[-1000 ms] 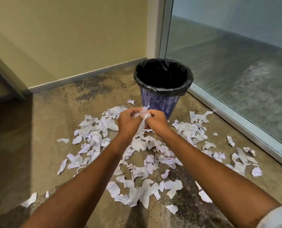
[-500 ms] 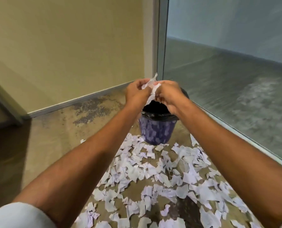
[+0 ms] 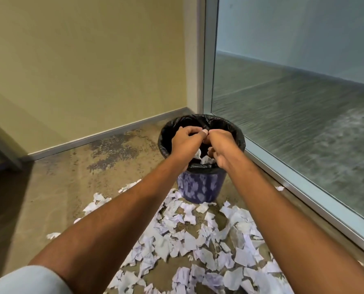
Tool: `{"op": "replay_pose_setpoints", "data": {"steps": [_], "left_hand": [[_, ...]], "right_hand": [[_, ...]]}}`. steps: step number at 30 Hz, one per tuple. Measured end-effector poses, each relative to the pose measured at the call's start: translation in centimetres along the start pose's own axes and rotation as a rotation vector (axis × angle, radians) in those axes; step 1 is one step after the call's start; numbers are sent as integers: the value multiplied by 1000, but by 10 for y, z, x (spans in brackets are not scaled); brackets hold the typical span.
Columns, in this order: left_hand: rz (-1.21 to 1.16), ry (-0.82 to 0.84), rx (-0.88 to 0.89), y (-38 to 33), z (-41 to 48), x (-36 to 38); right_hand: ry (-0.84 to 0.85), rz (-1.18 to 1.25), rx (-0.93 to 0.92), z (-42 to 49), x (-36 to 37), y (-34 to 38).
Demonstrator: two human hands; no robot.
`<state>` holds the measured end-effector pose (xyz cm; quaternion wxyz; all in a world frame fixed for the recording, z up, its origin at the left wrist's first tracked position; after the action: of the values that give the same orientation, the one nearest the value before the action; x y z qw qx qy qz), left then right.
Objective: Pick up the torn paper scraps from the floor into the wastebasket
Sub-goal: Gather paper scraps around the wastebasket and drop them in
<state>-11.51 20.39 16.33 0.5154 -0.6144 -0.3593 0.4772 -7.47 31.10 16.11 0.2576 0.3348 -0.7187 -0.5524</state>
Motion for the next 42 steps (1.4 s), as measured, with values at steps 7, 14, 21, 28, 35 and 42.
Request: {"op": "replay_pose_setpoints", "data": {"steps": [7,14,21,28,35,42], "left_hand": [[-127,-101,177,6,-47,-20],[-121,25,114,62,-131,-53],[377,548,-195,148,-178,-49],[926,700,-51,235,-207,-38],[1047,509,-13,254,-224,-38],[962,412,32,259,-229,-37]], "right_hand": [[61,110,-55,-18,-4,3],[437,-316,-134,-78,-24,3],[636,-859,-57,-121,-27,-57],[495,-1301,-119,-147,-32,-172],[480,-1514,28,-169,-46,-261],[424,-1483,-85,-176,-41,-291]]}}
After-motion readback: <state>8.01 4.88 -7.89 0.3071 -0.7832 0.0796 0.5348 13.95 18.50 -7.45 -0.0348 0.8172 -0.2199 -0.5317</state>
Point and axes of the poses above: each hand's wrist, its own z-axis towards the middle knuckle, its own x-axis out of the palm, y = z × x, the point moved 1 cm from there along z, towards the middle knuckle, and after that the axes turned 2 degrees about -x, right-handed, at the moved point
